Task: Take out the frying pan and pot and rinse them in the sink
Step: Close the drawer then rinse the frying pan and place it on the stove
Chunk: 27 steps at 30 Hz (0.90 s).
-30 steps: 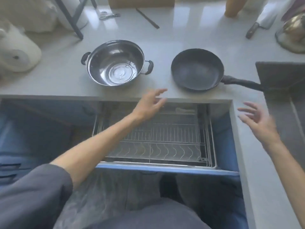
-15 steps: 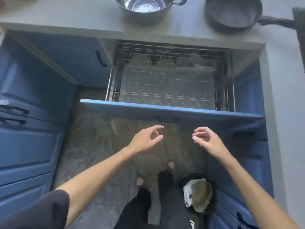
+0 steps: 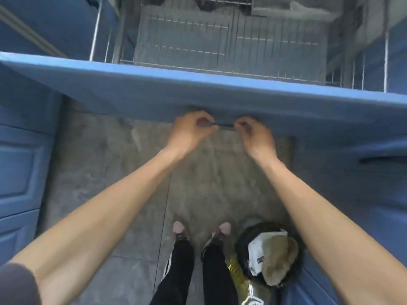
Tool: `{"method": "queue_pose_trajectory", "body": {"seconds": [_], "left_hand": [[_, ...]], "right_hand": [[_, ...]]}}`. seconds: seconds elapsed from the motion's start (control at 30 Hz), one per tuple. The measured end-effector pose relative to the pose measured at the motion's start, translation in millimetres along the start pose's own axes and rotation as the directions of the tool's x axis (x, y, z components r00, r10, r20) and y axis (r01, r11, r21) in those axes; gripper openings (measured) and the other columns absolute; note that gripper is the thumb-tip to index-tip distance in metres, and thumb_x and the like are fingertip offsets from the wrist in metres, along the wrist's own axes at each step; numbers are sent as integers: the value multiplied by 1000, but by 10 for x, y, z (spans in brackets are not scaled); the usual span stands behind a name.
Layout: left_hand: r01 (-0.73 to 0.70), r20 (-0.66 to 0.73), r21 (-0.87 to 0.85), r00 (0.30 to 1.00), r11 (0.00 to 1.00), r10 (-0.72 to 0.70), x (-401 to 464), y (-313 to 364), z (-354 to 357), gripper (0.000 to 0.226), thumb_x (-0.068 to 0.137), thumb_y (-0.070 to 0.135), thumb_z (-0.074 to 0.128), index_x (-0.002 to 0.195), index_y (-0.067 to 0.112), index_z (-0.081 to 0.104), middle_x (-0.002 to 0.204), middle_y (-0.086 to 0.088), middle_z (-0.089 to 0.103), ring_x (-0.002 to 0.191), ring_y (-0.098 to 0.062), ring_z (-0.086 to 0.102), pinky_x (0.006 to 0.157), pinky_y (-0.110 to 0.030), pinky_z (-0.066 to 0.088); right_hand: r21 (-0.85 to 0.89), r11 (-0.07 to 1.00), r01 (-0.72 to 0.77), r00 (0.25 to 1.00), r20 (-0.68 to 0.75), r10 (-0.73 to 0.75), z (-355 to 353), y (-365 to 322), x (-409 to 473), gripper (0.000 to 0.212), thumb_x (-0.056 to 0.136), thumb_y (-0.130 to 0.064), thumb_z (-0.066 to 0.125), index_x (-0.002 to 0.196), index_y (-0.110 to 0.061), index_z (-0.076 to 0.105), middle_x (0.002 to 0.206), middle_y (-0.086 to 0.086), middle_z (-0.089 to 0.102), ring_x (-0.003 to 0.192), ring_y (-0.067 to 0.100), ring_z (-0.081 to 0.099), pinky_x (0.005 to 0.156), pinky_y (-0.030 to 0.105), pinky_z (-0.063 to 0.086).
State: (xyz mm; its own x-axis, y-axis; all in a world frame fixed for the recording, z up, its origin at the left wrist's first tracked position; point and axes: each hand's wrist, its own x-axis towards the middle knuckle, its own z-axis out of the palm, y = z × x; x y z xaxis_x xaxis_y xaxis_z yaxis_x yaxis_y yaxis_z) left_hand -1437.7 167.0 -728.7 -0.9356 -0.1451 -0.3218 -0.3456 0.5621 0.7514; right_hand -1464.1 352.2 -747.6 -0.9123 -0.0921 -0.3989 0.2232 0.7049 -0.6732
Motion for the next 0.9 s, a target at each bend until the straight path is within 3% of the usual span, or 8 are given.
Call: {"method": "queue_pose_trajectory", "body": {"seconds": [0.1,0.23,0.3,0.43,0.6,0.77,0.9], "left_hand": [[-6,-10,25,1000,1000,6,64,54,-5,20,77,39,72,94,30,68,93,10,69,93,-7,62,85,-26,46],[45,-97,55,995,997,-39,172,192,92,17,81,38,67,96,31,69,107,4,63,99,-10,58,78,-23,40],[65,-128,68,990,996,-56,249,262,98,13,82,38,66,93,32,69,107,3,61,98,-12,58,78,-26,42],[53,-120,54,992,997,-47,435,307,60,14,84,41,64,90,30,70,103,1,64,98,-14,58,83,-33,45],[99,-143,-41,984,994,-103,674,415,77,15,84,36,66,88,22,72,101,-1,66,95,-14,61,86,-34,47],[117,-115,-20,986,993,-119,1029,580,-25,8,83,34,67,82,27,71,88,13,62,94,-9,60,74,-23,41],[114,-63,-4,991,993,-114,1400,604,-93,12,83,38,66,83,27,70,96,6,69,94,-10,60,79,-28,45]], "right_hand": [[-15,1000,19,1000,-10,-19,-46,-28,98,14,91,-40,53,99,-34,65,95,-8,65,96,18,63,73,28,41],[-36,999,0,1000,21,1,-152,-142,253,15,92,-39,53,100,-35,64,91,-13,59,100,19,62,74,29,42],[-42,999,-20,999,40,22,-202,-199,343,14,92,-40,53,100,-37,63,97,-11,62,102,21,61,80,32,44],[-122,991,-49,999,8,51,-270,-317,489,20,91,-46,50,105,-38,62,111,-15,67,107,20,61,77,30,39],[-153,984,-89,996,5,91,-349,-474,696,19,93,-44,49,105,-38,62,110,-11,69,107,23,62,75,28,35],[-158,982,-101,995,-3,102,-446,-604,1016,20,93,-42,49,105,-37,63,110,-6,69,107,25,61,74,29,35],[-154,983,-97,995,-9,96,-514,-676,1329,20,94,-44,48,105,-37,63,108,-7,69,104,25,62,72,29,34]]}}
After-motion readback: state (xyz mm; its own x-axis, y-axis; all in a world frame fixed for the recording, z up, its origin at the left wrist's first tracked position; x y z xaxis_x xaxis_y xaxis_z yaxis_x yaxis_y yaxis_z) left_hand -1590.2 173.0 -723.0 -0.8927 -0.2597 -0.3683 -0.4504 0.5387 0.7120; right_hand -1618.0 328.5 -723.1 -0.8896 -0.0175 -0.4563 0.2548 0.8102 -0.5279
